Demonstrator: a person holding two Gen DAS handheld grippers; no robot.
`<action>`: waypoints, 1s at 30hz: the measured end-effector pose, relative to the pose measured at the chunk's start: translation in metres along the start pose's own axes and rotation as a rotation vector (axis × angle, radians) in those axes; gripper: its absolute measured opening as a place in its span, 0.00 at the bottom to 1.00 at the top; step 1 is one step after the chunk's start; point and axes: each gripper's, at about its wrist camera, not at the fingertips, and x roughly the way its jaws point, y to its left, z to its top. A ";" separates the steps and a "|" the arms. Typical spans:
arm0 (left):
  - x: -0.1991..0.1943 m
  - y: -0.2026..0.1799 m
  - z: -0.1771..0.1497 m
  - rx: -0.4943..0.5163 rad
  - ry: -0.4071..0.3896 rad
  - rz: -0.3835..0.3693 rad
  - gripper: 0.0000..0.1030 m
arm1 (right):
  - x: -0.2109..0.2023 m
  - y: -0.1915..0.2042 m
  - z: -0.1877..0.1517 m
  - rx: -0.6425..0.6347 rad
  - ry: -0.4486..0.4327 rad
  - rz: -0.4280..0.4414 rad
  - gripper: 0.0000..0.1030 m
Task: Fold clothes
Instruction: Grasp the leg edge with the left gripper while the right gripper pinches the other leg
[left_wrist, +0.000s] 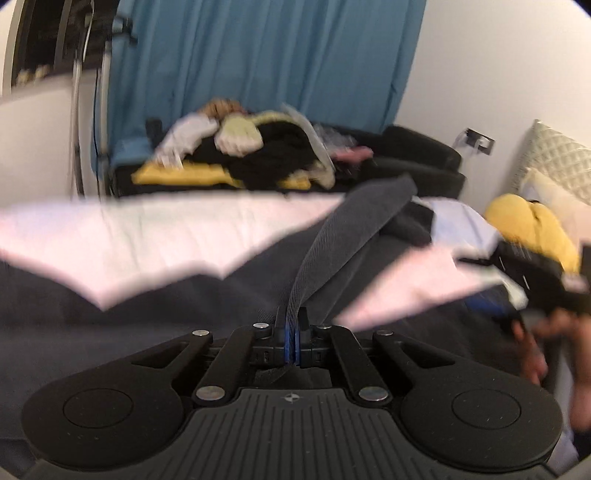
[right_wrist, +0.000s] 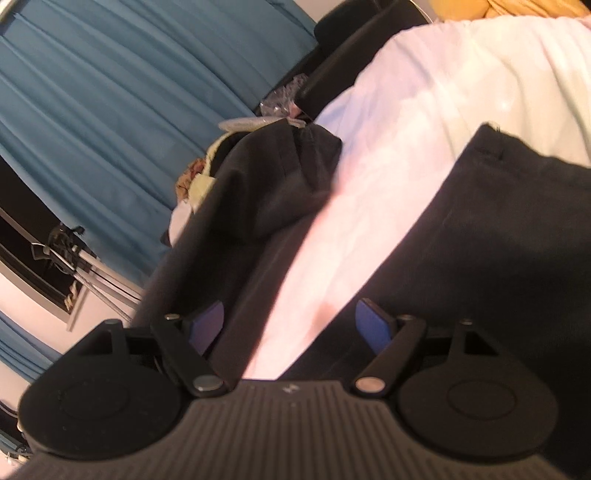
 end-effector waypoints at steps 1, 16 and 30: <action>-0.002 -0.001 -0.013 -0.007 0.007 -0.006 0.03 | -0.004 0.001 0.002 0.004 0.000 0.006 0.78; 0.000 0.040 -0.055 -0.286 0.073 -0.093 0.04 | 0.064 -0.071 0.060 0.477 -0.014 0.135 0.71; 0.022 0.050 -0.058 -0.363 0.093 -0.086 0.04 | 0.128 -0.075 0.076 0.443 -0.018 0.110 0.30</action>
